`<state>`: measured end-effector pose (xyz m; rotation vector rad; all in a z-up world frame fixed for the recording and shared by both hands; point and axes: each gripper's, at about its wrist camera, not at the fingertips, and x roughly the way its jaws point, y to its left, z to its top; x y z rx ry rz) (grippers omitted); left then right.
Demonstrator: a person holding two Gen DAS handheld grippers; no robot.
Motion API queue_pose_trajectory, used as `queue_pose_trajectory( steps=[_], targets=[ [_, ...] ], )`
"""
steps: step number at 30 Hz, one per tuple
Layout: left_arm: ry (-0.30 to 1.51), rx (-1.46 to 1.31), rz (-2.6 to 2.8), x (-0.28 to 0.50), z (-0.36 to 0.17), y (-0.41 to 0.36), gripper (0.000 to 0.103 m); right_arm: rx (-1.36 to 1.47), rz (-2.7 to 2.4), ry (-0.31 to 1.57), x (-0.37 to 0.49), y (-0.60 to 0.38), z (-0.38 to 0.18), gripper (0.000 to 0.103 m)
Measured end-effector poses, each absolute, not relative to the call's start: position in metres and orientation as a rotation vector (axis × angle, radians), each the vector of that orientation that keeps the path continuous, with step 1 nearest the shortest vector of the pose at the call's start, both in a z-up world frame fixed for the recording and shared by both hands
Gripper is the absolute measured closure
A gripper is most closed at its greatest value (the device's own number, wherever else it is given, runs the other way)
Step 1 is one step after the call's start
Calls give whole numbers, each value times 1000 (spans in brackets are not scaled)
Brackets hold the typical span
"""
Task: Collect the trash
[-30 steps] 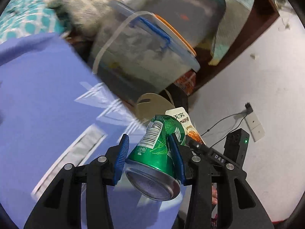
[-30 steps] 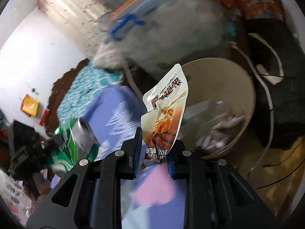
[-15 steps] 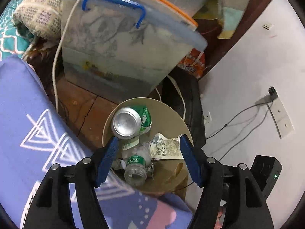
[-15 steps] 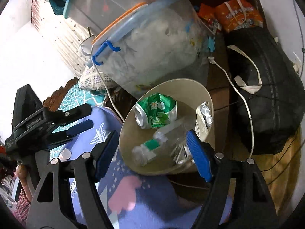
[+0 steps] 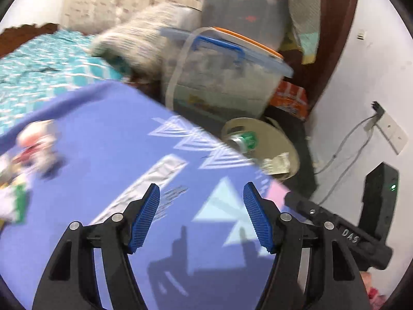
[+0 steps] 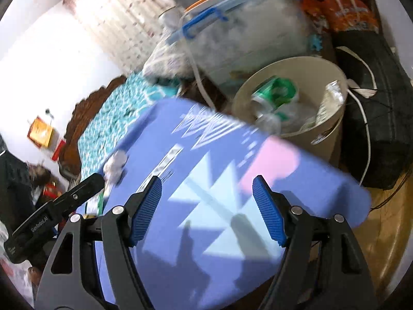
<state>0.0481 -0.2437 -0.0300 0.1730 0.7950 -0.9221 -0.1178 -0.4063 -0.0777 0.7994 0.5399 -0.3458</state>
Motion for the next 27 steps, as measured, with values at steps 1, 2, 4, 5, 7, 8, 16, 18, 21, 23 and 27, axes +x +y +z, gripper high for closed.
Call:
queue_pose_trajectory(
  steps=[1, 2, 4, 5, 7, 8, 16, 18, 21, 23, 27],
  targets=[
    [785, 172, -902, 47, -29, -232, 39, 788, -346, 547, -115, -395, -76, 29],
    [762, 174, -862, 46, -28, -212, 39, 780, -343, 552, -114, -386, -75, 29],
    [730, 185, -802, 43, -27, -185, 39, 761, -335, 564, -110, -368, -70, 29],
    [720, 189, -775, 42, -27, -172, 39, 752, -335, 568, -110, -361, -68, 29],
    [706, 197, -732, 41, -27, -154, 39, 732, -343, 570, -108, -346, -63, 27],
    [692, 200, -703, 40, -27, -140, 39, 723, -349, 570, -108, -343, -59, 26],
    [668, 170, -644, 39, -37, -81, 39, 655, -378, 608, -104, -305, -52, 14],
    [670, 161, -642, 40, -40, -75, 38, 646, -381, 611, -103, -298, -52, 13],
    [669, 155, -635, 40, -44, -69, 38, 626, -383, 612, -101, -287, -48, 9],
    [672, 153, -629, 41, -47, -67, 38, 614, -400, 605, -103, -284, -45, 8],
    [688, 145, -624, 43, -55, -64, 38, 607, -421, 606, -104, -281, -46, 6]
  ],
)
